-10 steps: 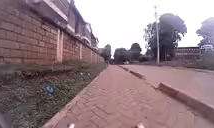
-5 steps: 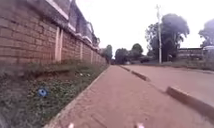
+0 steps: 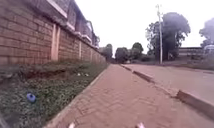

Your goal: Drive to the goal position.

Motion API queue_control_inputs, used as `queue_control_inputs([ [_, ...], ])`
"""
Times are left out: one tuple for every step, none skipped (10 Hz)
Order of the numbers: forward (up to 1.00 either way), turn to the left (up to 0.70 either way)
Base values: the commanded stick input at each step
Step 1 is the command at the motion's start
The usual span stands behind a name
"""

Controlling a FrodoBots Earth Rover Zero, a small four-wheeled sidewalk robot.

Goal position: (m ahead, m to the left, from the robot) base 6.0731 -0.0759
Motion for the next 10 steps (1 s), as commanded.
queue_control_inputs([
  [0.70, 0.00],
  [0.70, 0.00],
  [0.70, 0.00],
  [0.70, 0.00],
  [0.70, 0.00],
  [0.70, 0.00],
  [0.70, 0.00],
  [0.70, 0.00],
  [0.70, 0.00],
  [0.70, 0.00],
])
